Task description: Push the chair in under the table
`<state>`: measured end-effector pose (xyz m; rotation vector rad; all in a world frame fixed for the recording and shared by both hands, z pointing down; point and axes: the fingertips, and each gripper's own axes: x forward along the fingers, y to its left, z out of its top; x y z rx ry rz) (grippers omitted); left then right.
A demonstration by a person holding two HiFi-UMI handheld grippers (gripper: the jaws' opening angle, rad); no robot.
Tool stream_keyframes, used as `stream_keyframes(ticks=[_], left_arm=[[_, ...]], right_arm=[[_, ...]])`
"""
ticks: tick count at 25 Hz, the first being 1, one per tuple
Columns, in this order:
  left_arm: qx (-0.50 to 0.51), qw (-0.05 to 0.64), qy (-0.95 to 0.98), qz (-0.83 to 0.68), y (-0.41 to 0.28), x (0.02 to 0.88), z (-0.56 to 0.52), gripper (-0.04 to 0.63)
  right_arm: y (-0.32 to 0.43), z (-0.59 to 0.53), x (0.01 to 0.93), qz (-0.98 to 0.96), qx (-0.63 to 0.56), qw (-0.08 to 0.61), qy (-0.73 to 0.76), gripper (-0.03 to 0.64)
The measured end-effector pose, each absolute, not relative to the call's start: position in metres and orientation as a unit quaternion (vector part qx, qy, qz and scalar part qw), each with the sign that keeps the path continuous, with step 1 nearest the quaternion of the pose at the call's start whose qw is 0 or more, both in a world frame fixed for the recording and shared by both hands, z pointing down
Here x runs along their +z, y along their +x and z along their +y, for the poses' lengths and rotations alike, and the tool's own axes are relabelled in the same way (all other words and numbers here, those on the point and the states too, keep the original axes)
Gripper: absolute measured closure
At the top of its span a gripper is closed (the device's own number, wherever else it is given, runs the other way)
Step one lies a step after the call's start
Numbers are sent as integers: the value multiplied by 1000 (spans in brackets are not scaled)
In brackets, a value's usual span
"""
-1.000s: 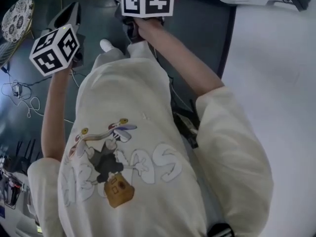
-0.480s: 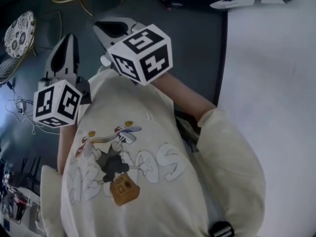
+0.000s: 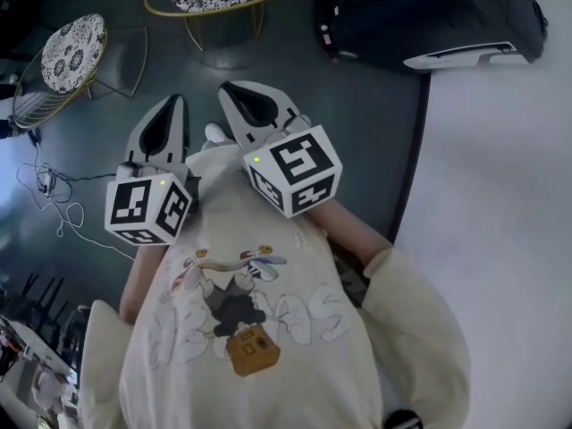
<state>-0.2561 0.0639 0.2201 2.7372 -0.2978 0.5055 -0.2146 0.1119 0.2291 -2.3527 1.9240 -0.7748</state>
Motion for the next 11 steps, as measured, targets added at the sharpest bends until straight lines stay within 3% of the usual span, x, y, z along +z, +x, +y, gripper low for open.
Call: stream_keyframes(ticks=[11], left_arm=[[177, 200, 958, -105, -295, 228, 26, 586]], right_arm=[[-258, 79, 241, 611, -266, -6, -746, 611]])
